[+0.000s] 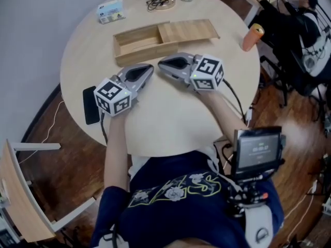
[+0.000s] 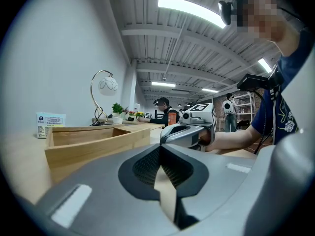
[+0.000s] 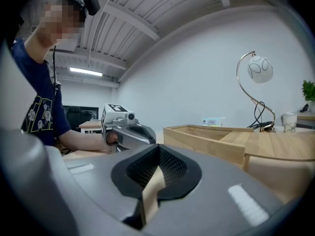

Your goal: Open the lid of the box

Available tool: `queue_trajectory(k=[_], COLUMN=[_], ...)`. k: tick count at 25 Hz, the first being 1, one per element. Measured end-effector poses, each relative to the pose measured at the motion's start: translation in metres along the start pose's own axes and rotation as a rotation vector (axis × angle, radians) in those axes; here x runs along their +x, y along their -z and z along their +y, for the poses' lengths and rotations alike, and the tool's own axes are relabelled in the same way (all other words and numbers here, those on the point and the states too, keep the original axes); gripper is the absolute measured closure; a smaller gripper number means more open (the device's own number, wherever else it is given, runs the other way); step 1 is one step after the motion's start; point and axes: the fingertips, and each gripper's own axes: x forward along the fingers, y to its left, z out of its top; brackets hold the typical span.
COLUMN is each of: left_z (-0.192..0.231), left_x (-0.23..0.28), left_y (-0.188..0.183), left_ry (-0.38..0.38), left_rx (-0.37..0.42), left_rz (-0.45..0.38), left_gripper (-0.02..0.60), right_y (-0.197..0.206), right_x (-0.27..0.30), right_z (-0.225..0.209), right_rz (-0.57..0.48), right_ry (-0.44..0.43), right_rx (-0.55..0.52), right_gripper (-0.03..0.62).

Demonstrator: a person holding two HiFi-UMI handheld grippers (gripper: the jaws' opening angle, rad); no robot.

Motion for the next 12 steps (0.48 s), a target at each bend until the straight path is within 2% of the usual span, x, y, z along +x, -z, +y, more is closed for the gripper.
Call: queue_trajectory(k=[12], left_z=[0.0011], left_x=[-0.0004], left_y=[-0.0009], left_ry=[-0.003], left_rx=[-0.002], left_rz=[-0.004], left_gripper=[0.58], right_y=[-0.0006], right_x=[0.0008], right_z=[0.0009], right_rz=[0.004], right_ry=[-0.006], right_rx=[-0.002], right_gripper=[0.592])
